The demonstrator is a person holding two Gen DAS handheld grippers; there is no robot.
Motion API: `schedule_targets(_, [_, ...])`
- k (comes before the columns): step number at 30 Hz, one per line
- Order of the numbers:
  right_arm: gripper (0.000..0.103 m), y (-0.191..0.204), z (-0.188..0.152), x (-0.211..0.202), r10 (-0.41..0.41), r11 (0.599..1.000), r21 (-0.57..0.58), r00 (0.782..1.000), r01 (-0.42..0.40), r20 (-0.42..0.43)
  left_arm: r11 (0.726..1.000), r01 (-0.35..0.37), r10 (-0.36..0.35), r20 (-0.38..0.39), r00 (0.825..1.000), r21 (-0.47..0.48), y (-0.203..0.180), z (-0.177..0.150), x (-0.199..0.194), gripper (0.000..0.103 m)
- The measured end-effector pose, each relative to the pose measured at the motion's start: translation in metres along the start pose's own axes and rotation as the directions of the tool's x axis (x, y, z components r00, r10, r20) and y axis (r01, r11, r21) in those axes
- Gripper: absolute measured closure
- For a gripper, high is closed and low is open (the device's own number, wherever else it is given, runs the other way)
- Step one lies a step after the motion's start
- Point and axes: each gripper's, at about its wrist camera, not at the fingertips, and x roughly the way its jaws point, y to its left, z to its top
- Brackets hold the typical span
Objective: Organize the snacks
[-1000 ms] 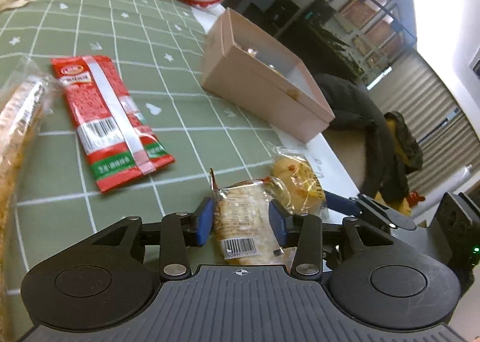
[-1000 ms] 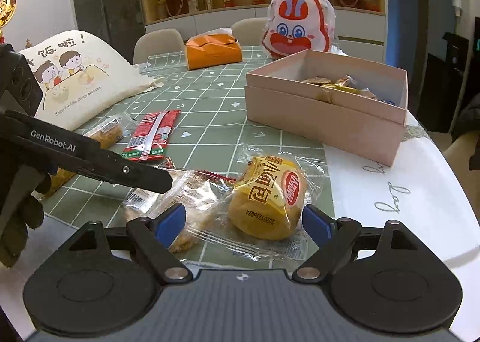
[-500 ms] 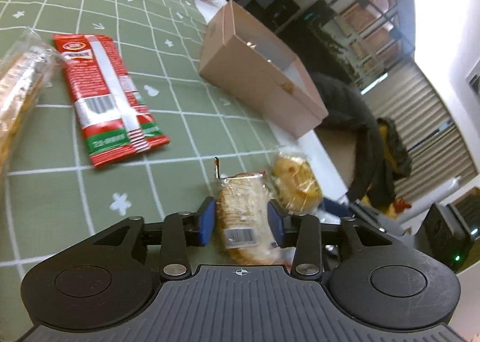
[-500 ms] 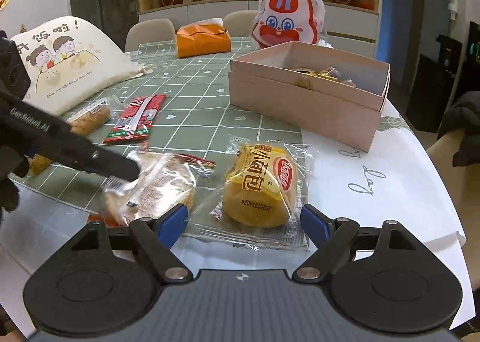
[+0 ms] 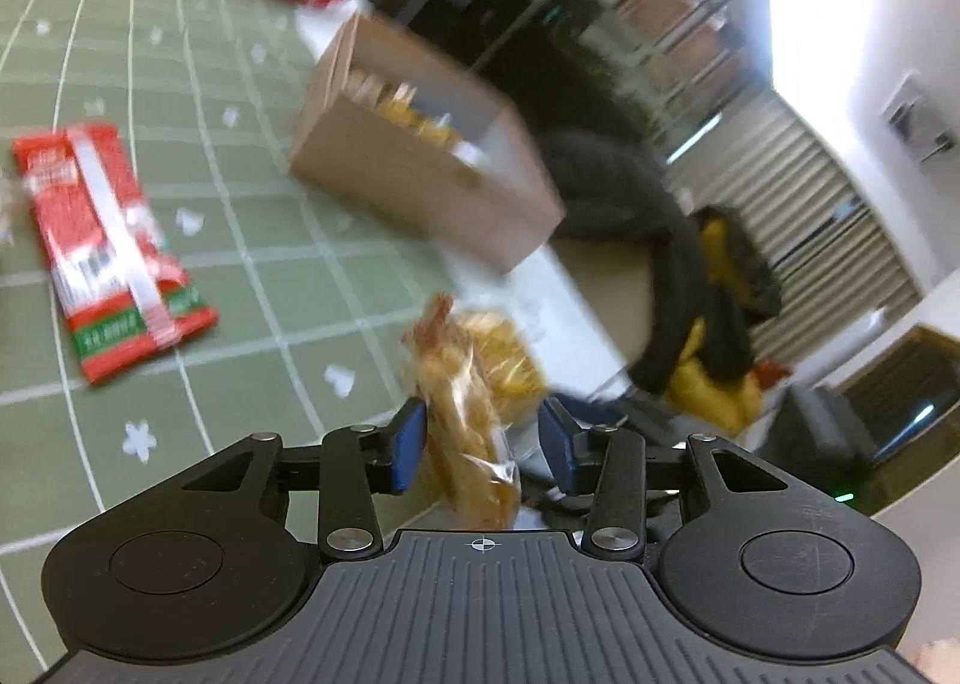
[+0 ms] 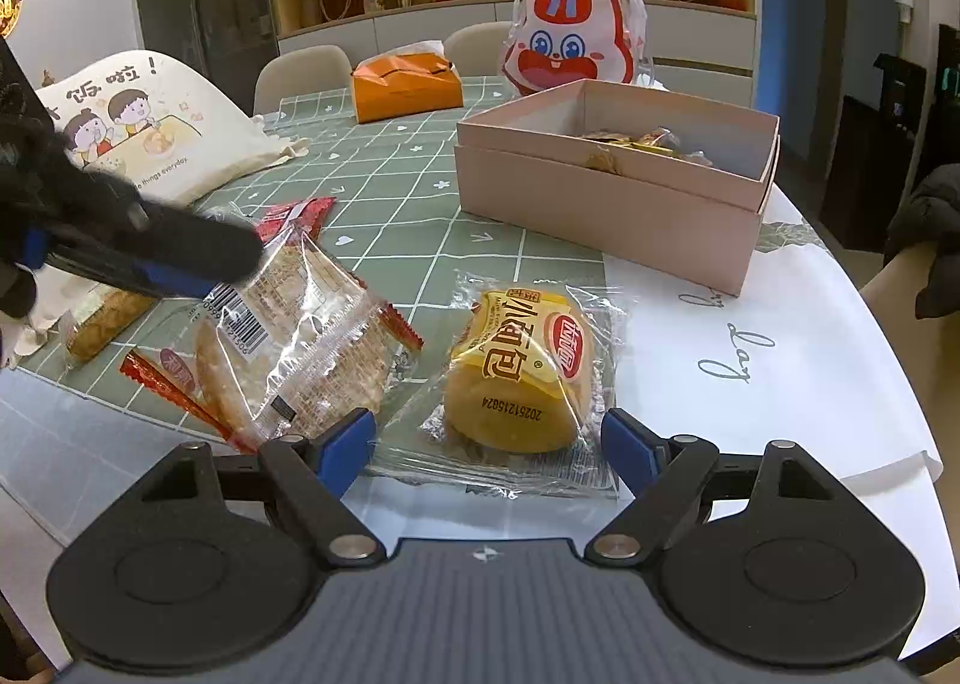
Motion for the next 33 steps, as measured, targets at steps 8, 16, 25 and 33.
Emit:
schedule_targets(8, [0.019,-0.002,0.0,-0.001,0.015,1.0,0.012,1.0,-0.015,0.005,0.998,-0.058,0.058,-0.019,0.998,0.004,0.01,0.0,0.021,0.076])
schedule_targets(16, [0.017,-0.005,0.001,0.0,0.015,0.999,0.035,1.0,-0.015,-0.003,0.997,-0.038,0.038,-0.006,0.999,-0.06,0.026,0.013,0.017,0.079])
schedule_targets(25, [0.017,-0.003,0.003,0.003,-0.049,0.998,0.041,0.999,0.05,-0.018,0.996,-0.063,0.058,0.076,0.995,0.069,0.031,0.034,0.018,0.079])
schedule_targets(33, [0.017,-0.007,0.018,-0.005,-0.128,0.979,0.168,0.99,0.118,0.05,0.986,-0.085,0.066,0.129,0.989,0.144,0.023,0.026,-0.008,0.079])
